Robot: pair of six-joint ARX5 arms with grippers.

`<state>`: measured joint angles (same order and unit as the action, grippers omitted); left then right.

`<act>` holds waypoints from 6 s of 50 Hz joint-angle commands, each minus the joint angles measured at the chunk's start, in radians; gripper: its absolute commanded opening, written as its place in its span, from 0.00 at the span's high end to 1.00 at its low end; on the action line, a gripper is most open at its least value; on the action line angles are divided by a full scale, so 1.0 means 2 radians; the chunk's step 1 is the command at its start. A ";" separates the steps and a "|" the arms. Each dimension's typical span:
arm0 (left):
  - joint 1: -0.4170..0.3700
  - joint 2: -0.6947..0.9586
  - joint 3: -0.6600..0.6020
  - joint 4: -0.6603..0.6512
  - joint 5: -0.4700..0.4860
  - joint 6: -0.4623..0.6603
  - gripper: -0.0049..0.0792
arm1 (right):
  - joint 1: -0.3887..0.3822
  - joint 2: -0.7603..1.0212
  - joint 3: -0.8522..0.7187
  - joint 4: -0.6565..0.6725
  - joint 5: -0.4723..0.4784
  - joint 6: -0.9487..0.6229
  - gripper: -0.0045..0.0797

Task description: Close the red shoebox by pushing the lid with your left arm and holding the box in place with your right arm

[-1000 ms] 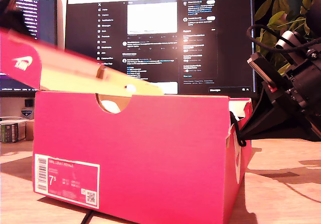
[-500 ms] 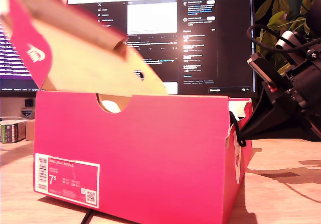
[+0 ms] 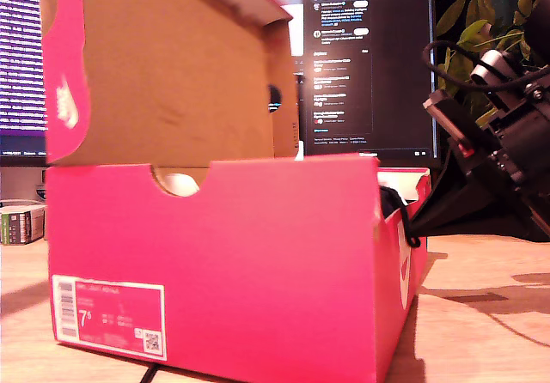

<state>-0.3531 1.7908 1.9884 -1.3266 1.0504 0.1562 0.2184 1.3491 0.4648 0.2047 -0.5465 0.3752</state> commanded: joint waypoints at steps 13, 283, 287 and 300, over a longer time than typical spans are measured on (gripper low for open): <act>-0.078 0.042 -0.037 0.031 -0.017 0.000 0.96 | -0.117 -0.066 0.057 -0.136 -0.001 -0.088 0.96; 0.211 -0.716 -0.697 0.459 -0.436 -0.103 0.96 | -0.130 -0.571 -0.028 -0.183 0.243 -0.180 0.96; 0.212 -0.723 -0.716 0.470 -0.437 -0.108 0.96 | -0.130 -0.587 -0.043 -0.170 0.244 -0.161 0.96; 0.211 -0.726 -0.726 0.540 -0.437 -0.142 0.96 | -0.129 -0.623 -0.076 -0.148 0.239 -0.149 0.96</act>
<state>0.0689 0.3481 0.5491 -0.2813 0.1802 -0.1120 -0.0387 0.1112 0.3496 -0.1062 -0.0677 0.0746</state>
